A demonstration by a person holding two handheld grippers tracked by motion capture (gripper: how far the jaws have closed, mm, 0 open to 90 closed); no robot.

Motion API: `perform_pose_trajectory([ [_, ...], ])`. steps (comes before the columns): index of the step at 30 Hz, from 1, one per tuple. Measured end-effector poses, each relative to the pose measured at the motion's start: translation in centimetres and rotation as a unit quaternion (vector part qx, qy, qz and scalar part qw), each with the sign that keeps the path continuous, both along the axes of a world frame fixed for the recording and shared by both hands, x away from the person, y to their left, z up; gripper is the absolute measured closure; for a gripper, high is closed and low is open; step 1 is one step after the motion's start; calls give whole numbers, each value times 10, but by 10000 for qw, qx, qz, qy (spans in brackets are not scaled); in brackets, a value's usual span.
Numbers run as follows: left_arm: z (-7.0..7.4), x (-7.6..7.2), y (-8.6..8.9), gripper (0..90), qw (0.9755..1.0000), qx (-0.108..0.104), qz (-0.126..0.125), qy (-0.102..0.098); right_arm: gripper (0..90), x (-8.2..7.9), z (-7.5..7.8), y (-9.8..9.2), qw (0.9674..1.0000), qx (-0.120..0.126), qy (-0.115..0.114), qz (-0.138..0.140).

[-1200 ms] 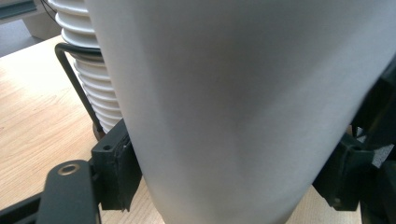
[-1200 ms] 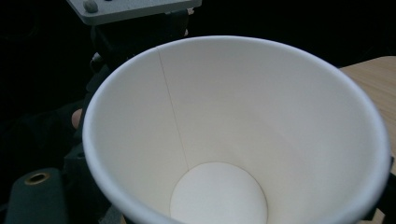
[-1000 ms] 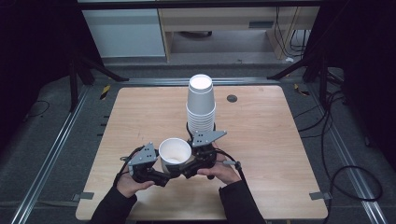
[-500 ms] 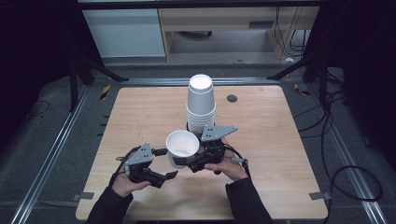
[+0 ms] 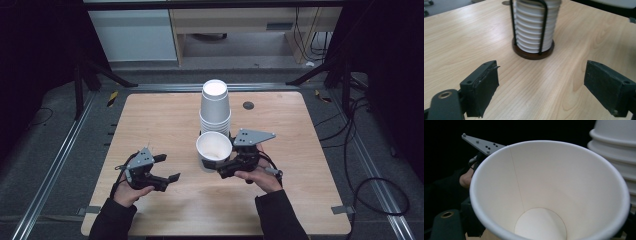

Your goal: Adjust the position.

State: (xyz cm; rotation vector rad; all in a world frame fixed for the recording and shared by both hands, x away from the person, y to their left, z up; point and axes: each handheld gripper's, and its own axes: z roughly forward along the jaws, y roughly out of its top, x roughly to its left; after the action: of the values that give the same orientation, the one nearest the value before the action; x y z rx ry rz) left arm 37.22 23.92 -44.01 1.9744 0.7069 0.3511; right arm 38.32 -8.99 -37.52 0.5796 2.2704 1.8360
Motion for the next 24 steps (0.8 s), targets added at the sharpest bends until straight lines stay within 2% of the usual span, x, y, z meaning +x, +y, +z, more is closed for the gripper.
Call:
perform_pose_trajectory([
  [1, -2, 2, 3, 115, 10000, 18, 83, 16, 151, -1, 2, -8, 9999, -47, -34, -163],
  [5, -6, 5, 6, 116, 9996, 85, 240, 73, 151, -2, 4, -20, 9992, -27, -69, -382],
  [6, -9, 7, 7, 116, 9991, 171, 365, 114, 150, -2, 5, -30, 9985, 5, -39, -544],
  [7, -9, 7, 7, 115, 9991, 171, 365, 114, 150, -2, 5, -30, 9985, 5, -39, -544],
  [9, -13, 11, 12, 113, 9974, 325, 616, 168, 149, -2, 4, -44, 9969, -66, -43, -778],
  [11, -15, 13, 14, 109, 9969, 341, 678, 201, 149, -2, 3, -48, 9963, -88, -55, -849],
  [12, -17, 14, 16, 108, 9963, 330, 756, 238, 149, -3, 0, -60, 9945, -91, -30, -1044],
  [13, -19, 15, 17, 108, 9957, 374, 811, 252, 149, -3, 0, -60, 9945, -91, -30, -1044],
  [14, -22, 18, 20, 104, 9941, 465, 932, 287, 149, -4, -2, -72, 9921, -143, -29, -1246],
  [15, -22, 18, 20, 102, 9941, 465, 932, 287, 149, -4, -2, -72, 9921, -143, -29, -1246],
  [16, -25, 19, 22, 101, 9930, 520, 1005, 327, 150, -6, -4, -83, 9894, -150, -36, -1443],
  [17, -25, 19, 22, 101, 9930, 520, 1005, 327, 150, -6, -4, -83, 9894, -150, -36, -1443],
  [18, -27, 20, 23, 101, 9918, 570, 1092, 339, 150, -8, -5, -94, 9863, -98, -24, -1647],
  [19, -27, 20, 23, 100, 9918, 570, 1092, 339, 150, -8, -5, -94, 9863, -98, -24, -1647],
  [20, -28, 21, 25, 100, 9914, 552, 1130, 356, 150, -8, -7, -103, 9834, -63, 10, -1812],
  [21, -28, 21, 25, 100, 9914, 552, 1130, 356, 150, -8, -7, -103, 9834, -63, 10, -1812],
  [22, -28, 21, 25, 100, 9906, 576, 1190, 345, 149, -9, -8, -110, 9795, -161, -14, -2009],
  [23, -28, 21, 25, 100, 9906, 576, 1190, 345, 149, -9, -8, -110, 9795, -161, -14, -2009],
  [24, -28, 21, 26, 100, 9905, 582, 1203, 317, 149, -10, -9, -117, 9765, -150, -65, -2151],
])
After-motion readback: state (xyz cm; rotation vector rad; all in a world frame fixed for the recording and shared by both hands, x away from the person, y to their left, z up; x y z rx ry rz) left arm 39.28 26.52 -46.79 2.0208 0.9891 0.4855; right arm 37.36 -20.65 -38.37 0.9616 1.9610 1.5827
